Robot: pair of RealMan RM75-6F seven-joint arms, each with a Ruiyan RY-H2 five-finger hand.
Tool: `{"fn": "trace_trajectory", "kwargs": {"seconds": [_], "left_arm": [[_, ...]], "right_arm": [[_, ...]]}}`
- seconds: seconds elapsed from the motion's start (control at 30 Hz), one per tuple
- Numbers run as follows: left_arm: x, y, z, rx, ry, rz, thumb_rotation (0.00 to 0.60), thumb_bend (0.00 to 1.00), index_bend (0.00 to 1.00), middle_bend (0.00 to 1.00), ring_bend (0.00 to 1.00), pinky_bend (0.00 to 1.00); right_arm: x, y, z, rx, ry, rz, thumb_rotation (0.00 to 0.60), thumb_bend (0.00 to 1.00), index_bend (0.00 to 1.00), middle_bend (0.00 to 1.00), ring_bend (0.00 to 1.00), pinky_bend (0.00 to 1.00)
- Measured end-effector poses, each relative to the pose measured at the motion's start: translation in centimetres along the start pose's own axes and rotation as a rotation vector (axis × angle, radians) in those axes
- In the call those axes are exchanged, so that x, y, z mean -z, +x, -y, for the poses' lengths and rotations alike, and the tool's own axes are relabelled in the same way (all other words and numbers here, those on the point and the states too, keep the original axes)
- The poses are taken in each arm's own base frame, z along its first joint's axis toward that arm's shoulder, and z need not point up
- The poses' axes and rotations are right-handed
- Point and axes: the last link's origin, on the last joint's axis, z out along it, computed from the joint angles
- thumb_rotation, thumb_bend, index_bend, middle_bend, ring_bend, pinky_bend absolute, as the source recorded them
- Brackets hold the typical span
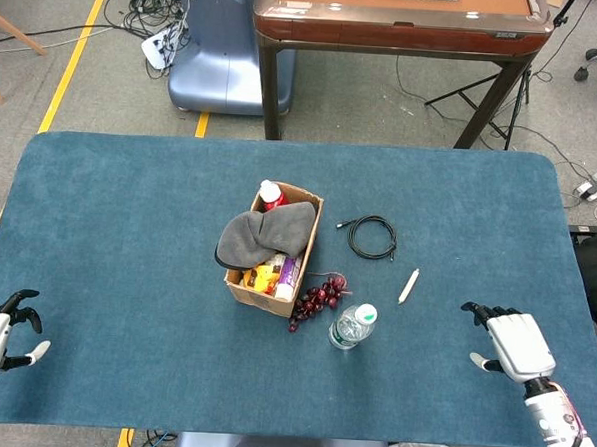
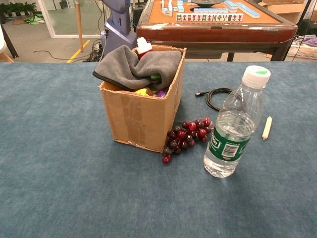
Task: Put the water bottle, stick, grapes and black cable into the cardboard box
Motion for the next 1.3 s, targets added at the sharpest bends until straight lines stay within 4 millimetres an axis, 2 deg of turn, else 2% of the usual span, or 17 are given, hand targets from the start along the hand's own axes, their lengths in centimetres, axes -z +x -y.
{"fn": "trace_trajectory", "kwargs": {"seconds": [0.3,0.43,0.77,1.03,1.3], "left_arm": [[0.3,0.2,0.1,-0.001,0.01,-0.012,0.6,0.19,0.59,0.2,0.4,0.67],[0.5,0.1,0.2,-0.004,0.014,-0.009,0.6,0.19,0.59,0.2,0.4,0.67],[0.8,0.4,0.1,-0.003,0.012,-0.019,0.6,0.19,0.57,0.2,0.4,0.67],[0.8,0.5,0.1,0.005,0.01,-0.018,0.6,0.19,0.56,0.2,0.4,0.67],[0.8,0.6,0.1,0.013,0.004,-0.016,0.6,0.19,0.55,0.2,0.4,0.67]], "right_arm": [[-0.3,-0.1,0.3,-0.008,0.012,-0.006,0.6,0.0,0.3,0.44,0.45,0.52],[-0.5,-0.2,0.5,-0.041,0.015,-0.035,0.6,0.0,0.3,0.41,0.4,0.52],[-1.5,-0.9,1.5,-0.295,0.059,-0.079,0.6,0.0,0.3,0.31,0.29,0.45],[-3.1,-2.4,4.0,-0.538,0.17,-0.075,0.6,0.0,0.18,0.19,0.18,0.34],[-4.8,-4.3,7.0,-0.646,0.284,-0.06,0.6,0.0,0.18,0.18,0.17,0.32]]}}
